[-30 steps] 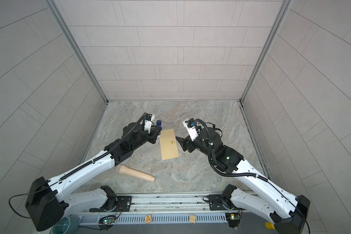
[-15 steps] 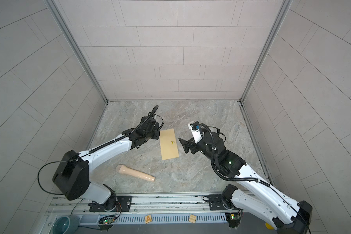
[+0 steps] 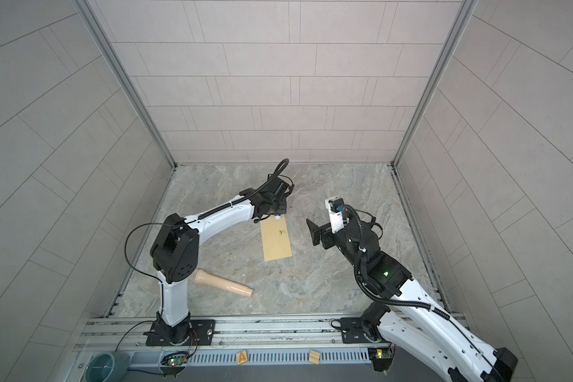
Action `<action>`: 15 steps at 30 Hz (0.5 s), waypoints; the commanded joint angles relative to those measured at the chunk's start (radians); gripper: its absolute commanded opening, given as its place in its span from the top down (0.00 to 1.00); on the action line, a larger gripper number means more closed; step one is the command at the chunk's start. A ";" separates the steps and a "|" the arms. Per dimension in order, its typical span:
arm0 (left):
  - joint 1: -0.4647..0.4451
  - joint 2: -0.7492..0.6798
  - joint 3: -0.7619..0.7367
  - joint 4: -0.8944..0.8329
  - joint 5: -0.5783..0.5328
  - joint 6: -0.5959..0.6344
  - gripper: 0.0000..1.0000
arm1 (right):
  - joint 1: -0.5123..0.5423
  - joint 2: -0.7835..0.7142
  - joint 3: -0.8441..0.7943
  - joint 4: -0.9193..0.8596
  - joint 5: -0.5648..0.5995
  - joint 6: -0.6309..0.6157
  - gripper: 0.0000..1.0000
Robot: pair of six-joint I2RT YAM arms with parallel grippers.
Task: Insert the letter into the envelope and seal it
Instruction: 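Carry the capped glue stick with left beyond the envelope and set it down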
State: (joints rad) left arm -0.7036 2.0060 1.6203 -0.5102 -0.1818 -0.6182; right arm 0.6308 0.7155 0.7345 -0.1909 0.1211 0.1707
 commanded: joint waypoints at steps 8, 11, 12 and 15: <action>-0.025 0.156 0.164 -0.113 0.025 -0.102 1.00 | -0.098 -0.037 -0.041 -0.006 0.003 0.071 0.01; -0.033 0.196 0.206 -0.123 0.035 -0.101 1.00 | -0.122 -0.037 -0.046 -0.005 -0.019 0.083 0.00; -0.035 0.210 0.222 -0.130 0.041 -0.101 1.00 | -0.129 -0.037 -0.048 -0.005 -0.026 0.087 0.00; -0.042 0.245 0.255 -0.131 0.053 -0.135 1.00 | -0.143 -0.039 -0.052 -0.005 -0.038 0.093 0.01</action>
State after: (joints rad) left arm -0.7322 2.2299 1.8313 -0.6067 -0.1383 -0.7238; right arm 0.4973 0.6884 0.6952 -0.1936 0.1036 0.2413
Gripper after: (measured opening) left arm 0.252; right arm 0.994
